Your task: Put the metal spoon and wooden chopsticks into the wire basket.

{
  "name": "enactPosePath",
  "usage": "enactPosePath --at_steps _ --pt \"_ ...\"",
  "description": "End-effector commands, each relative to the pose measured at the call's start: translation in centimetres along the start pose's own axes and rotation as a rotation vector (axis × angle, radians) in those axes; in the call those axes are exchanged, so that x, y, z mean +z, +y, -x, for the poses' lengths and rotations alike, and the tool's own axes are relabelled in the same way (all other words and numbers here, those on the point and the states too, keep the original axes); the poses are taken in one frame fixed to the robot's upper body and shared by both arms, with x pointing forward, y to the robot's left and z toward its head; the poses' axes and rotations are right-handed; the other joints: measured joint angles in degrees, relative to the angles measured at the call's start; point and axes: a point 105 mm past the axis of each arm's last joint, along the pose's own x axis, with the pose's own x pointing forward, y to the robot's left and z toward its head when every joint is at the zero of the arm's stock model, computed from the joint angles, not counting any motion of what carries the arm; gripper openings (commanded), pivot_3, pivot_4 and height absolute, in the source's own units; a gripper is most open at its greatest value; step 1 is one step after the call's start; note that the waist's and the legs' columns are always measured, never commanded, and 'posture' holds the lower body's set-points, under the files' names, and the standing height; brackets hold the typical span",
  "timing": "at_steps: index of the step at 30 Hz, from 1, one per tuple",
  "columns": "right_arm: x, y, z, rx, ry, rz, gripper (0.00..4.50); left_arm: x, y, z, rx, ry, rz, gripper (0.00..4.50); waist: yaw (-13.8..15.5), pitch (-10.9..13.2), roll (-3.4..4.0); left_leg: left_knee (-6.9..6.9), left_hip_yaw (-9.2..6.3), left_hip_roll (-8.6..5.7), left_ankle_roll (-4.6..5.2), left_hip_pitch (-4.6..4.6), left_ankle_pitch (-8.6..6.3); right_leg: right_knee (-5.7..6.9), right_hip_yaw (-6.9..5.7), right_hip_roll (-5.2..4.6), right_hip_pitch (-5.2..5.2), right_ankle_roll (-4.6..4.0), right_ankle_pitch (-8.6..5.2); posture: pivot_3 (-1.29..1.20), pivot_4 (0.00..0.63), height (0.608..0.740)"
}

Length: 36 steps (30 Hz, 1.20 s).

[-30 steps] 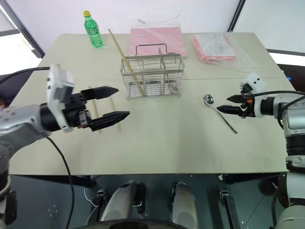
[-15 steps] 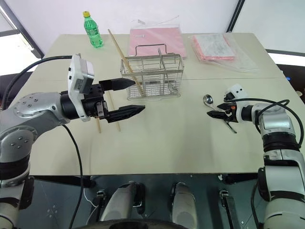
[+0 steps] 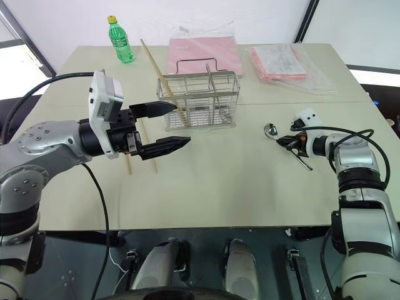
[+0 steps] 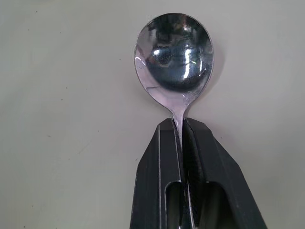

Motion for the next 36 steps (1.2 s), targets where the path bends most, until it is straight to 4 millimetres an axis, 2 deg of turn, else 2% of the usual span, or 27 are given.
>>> enactPosePath --at_steps 1,4,8,12,15,17,19,22,26,31,36 --pt "1.4 -0.3 0.2 -0.029 -0.066 0.011 0.07 1.3 0.1 0.4 0.015 -0.039 -0.049 4.5 0.0 0.0 0.0 0.0 0.0 0.0 0.0 0.0 0.0 0.0 0.0 0.0 0.0 0.0 0.0 0.0 0.15 0.692" --pt "4.7 -1.2 1.1 -0.095 -0.226 -0.027 0.07 1.4 0.5 0.6 0.032 -0.04 -0.053 4.5 0.0 0.0 0.01 0.0 0.01 0.0 0.0 -0.01 0.0 0.0 0.0 -0.01 -0.01 0.0 0.0 0.0 0.15 0.692" --pt "11.5 -1.0 3.4 -0.091 -0.556 -0.115 0.07 1.8 1.3 1.0 0.058 -0.057 -0.052 4.5 -0.1 0.1 0.11 0.0 0.03 0.0 -0.02 -0.04 0.01 0.02 0.02 -0.01 -0.07 0.0 0.0 0.0 0.15 0.692" --pt "18.1 1.8 5.5 0.033 -0.818 -0.176 0.07 2.2 2.0 1.0 0.077 -0.072 -0.055 4.5 0.0 0.1 0.14 -0.05 0.03 0.0 -0.02 -0.05 0.01 0.03 0.04 0.01 -0.11 0.0 0.0 0.0 0.15 0.692" --pt "21.6 4.0 6.4 0.112 -0.941 -0.198 0.07 2.3 2.2 0.9 0.08 -0.075 -0.056 4.5 0.0 0.1 0.14 -0.06 0.02 0.01 -0.01 -0.05 0.0 0.03 0.04 0.02 -0.1 0.0 0.0 0.0 0.15 0.692" --pt "25.1 6.4 7.2 0.211 -1.062 -0.234 0.07 2.5 2.2 0.8 0.08 -0.083 -0.061 4.5 0.1 0.1 0.14 -0.06 0.02 0.0 0.0 -0.05 0.0 0.04 0.04 0.02 -0.1 0.0 0.01 0.0 0.15 0.692" --pt "26.9 7.8 7.3 0.271 -1.116 -0.275 0.07 2.6 2.2 0.7 0.081 -0.087 -0.065 4.5 0.0 0.1 0.16 -0.06 0.03 0.0 0.03 -0.07 -0.01 0.05 0.04 0.02 -0.13 -0.01 0.01 0.0 0.15 0.692" --pt "28.0 9.8 5.5 0.299 -1.122 -0.284 0.07 3.0 2.4 0.8 0.092 -0.097 -0.072 4.5 0.1 0.1 0.15 -0.06 0.0 0.0 0.09 -0.12 -0.05 0.08 0.04 0.04 -0.17 -0.01 0.01 0.0 0.15 0.692" --pt "28.3 10.7 3.8 0.306 -1.136 -0.315 0.07 3.1 2.5 0.9 0.111 -0.099 -0.077 4.5 0.1 0.1 0.15 -0.07 0.01 -0.02 0.27 -0.13 -0.16 0.07 0.05 0.04 -0.18 0.0 0.01 0.0 0.15 0.692" --pt "26.1 11.6 -0.2 0.269 -1.05 -0.271 0.07 3.6 2.5 1.4 0.142 -0.113 -0.089 4.5 -0.2 0.1 0.15 -0.08 0.01 -0.01 0.27 -0.13 -0.15 0.08 0.08 0.08 -0.2 0.0 0.01 0.0 0.15 0.692" --pt "24.4 11.6 -1.9 0.223 -1.051 -0.285 0.07 3.8 2.5 1.7 0.166 -0.12 -0.086 4.5 -0.3 0.1 0.16 -0.09 0.0 0.01 0.06 -0.13 -0.03 0.08 0.1 0.11 -0.2 0.0 0.01 0.0 0.15 0.692"
